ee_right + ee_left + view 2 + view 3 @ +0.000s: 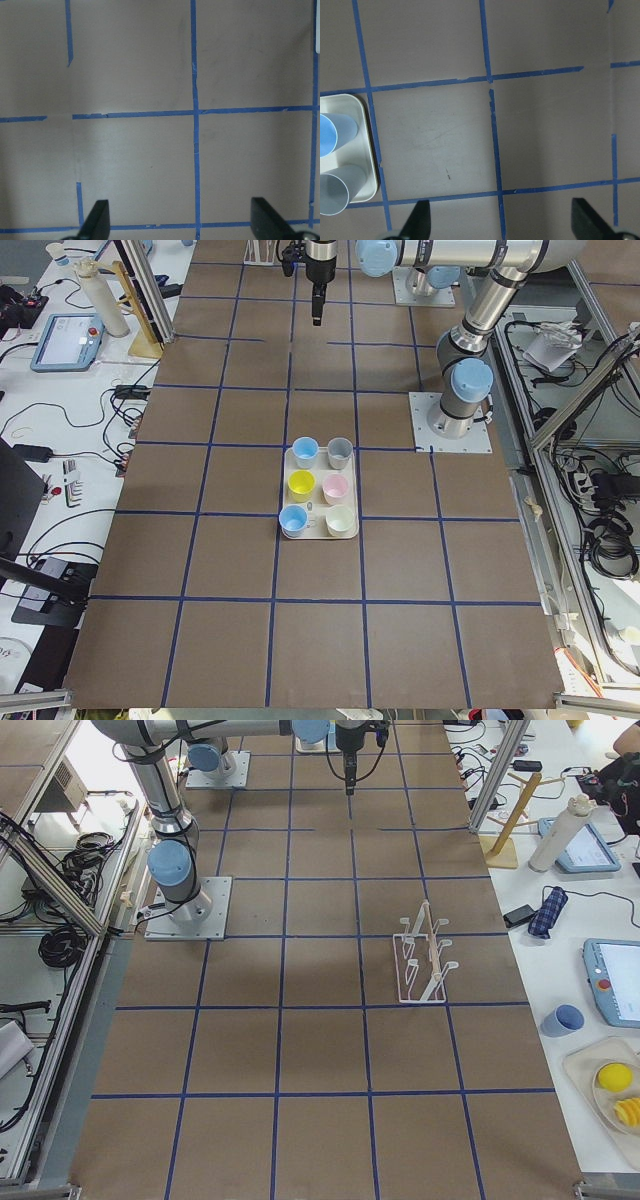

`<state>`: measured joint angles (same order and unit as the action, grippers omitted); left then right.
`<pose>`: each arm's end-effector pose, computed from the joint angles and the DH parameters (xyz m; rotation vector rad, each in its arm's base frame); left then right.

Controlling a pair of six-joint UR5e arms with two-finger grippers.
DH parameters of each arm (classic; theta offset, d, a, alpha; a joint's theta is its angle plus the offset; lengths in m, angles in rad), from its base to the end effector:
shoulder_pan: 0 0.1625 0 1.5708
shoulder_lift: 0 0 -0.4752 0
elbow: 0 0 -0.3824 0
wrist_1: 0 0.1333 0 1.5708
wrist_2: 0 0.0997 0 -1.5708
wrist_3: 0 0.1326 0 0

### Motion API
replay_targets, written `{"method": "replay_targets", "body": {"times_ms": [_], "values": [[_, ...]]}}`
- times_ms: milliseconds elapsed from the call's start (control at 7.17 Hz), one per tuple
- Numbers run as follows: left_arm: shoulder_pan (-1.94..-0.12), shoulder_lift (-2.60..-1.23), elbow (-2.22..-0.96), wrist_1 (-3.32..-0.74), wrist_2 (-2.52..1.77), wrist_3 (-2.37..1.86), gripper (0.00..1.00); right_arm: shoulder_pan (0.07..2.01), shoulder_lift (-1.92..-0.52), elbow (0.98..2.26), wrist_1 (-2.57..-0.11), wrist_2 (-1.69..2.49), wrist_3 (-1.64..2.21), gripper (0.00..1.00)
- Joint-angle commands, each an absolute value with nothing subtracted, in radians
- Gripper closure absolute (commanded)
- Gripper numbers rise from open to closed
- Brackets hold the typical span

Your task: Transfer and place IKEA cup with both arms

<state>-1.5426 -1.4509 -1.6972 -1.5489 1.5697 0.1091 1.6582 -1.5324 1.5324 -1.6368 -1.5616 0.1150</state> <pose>-0.1213 -0.4309 0.5007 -0.1271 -3.1389 0.0242 0.1784 -0.4952 0.5116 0.0426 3.1239 -0.1012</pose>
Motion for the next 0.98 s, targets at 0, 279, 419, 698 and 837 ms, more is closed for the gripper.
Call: {"method": "replay_targets", "body": {"times_ms": [0,279,419,698,837], "values": [[-1.54,-1.445,-1.697,-1.561,1.572,0.109,0.0,1.658,-1.532,1.532,-1.637,-1.562,0.115,0.0],[-1.54,-1.439,-1.695,-1.591,1.565,0.12,0.0,1.658,-1.532,1.532,-1.638,-1.562,0.115,0.0],[-1.54,-1.439,-1.698,-1.601,1.571,0.111,0.0,1.658,-1.532,1.532,-1.637,-1.562,0.115,0.0],[-1.54,-1.44,-1.698,-1.598,1.572,0.11,0.0,1.66,-1.532,1.532,-1.637,-1.562,0.115,0.0],[-1.54,-1.451,-1.697,-1.598,1.572,0.11,0.0,1.66,-1.532,1.531,-1.638,-1.562,0.115,0.0]]}}
